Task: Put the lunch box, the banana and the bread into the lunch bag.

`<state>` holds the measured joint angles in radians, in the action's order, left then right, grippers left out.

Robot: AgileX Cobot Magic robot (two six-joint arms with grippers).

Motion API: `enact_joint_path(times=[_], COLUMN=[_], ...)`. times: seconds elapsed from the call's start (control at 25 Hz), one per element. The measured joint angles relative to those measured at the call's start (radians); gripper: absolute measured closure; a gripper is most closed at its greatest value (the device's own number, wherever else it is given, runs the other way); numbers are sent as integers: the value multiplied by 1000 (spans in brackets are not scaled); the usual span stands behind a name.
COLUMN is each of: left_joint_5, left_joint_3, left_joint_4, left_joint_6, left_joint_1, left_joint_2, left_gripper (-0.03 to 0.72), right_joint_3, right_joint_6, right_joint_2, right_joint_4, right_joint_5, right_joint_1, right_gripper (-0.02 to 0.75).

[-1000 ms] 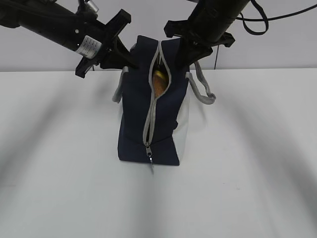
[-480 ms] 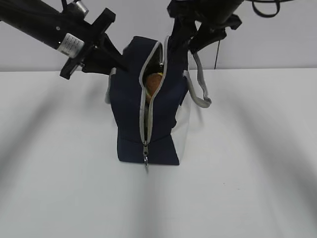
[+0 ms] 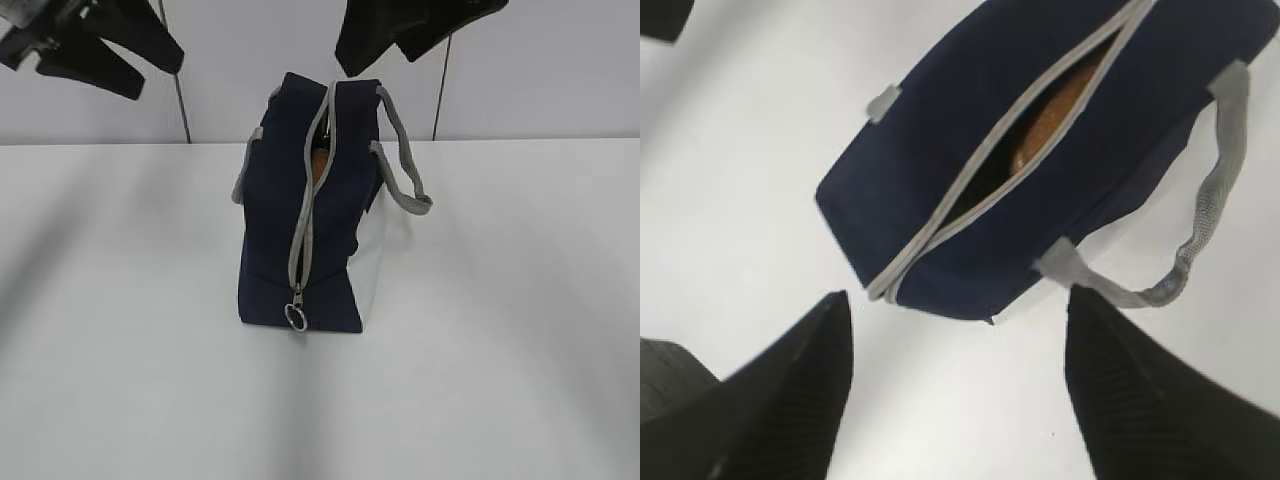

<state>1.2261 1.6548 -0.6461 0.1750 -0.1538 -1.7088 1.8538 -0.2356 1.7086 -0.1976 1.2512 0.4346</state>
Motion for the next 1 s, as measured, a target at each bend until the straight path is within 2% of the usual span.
enact_joint_path(times=[0.12, 0.2, 0.4, 0.52, 0.72, 0.88, 1.0], left_joint_5=[8, 10, 17, 20, 23, 23, 23], left_joint_3=[0, -7, -102, -182, -286, -336, -352], left_joint_4=[113, 150, 170, 179, 182, 182, 185], left_joint_6=[-47, -67, -76, -76, -76, -76, -76], left_joint_1=[-12, -21, -28, -28, -28, -28, -28], left_joint_2=[75, 128, 266, 339, 421, 435, 436], left_gripper=[286, 286, 286, 286, 286, 286, 286], right_joint_3=[-55, -96, -245, -417, -790, -1055, -1177], right_joint_6=[0, 0, 0, -32, -233, -465, -620], right_joint_2=[-70, -107, -222, -330, -487, -532, -533], right_joint_4=[88, 113, 117, 90, -65, -316, -502], right_joint_5=[0, 2, -20, -179, -548, -842, -1002], right_joint_1=[94, 144, 190, 195, 197, 197, 197], right_gripper=[246, 246, 246, 246, 247, 247, 247])
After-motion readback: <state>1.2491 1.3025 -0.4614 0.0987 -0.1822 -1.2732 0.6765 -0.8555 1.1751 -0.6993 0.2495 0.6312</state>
